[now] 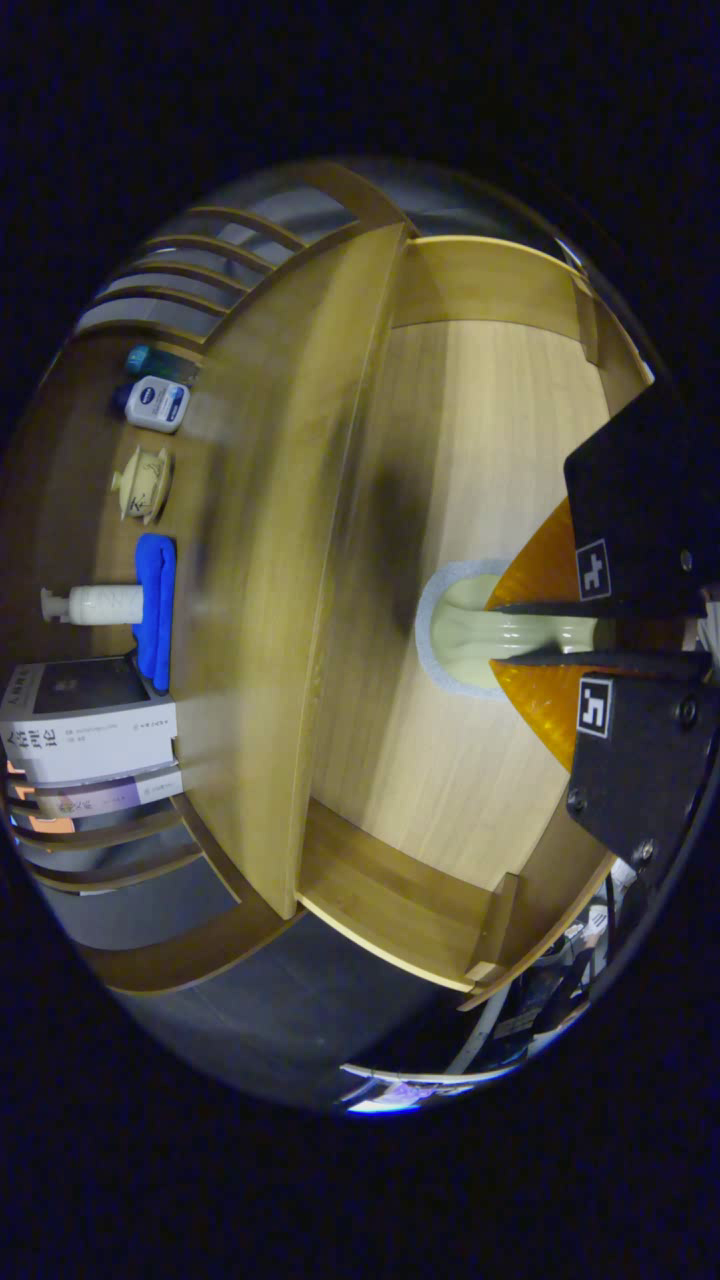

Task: Pull open the drawer, take out the items inside it, and place them on the countertop above the cabinet.

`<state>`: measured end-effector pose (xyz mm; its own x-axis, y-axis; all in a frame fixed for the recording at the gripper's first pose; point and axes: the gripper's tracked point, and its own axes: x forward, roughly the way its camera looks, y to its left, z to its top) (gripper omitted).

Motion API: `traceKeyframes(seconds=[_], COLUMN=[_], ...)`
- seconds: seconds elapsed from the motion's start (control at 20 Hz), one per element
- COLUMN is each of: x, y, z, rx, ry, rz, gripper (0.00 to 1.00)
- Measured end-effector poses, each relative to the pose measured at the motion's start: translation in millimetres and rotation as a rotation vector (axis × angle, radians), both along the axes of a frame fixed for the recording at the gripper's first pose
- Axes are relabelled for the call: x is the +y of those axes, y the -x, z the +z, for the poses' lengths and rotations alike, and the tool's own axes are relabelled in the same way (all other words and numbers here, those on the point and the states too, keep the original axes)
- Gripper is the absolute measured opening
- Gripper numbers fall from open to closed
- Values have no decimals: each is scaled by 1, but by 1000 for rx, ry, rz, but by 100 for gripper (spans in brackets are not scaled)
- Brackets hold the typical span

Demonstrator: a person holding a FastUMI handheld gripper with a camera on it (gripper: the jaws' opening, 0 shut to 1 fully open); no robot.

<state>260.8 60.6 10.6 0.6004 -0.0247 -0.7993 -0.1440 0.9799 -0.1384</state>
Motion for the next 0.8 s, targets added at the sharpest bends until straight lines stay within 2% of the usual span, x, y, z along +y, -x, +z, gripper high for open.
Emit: traceKeyframes(seconds=[0.45, 0.8], x=[-6, -10], y=[6, 13], z=[35, 62], rx=[-26, -58], ry=[36, 14], rz=[24, 28], gripper=[15, 15])
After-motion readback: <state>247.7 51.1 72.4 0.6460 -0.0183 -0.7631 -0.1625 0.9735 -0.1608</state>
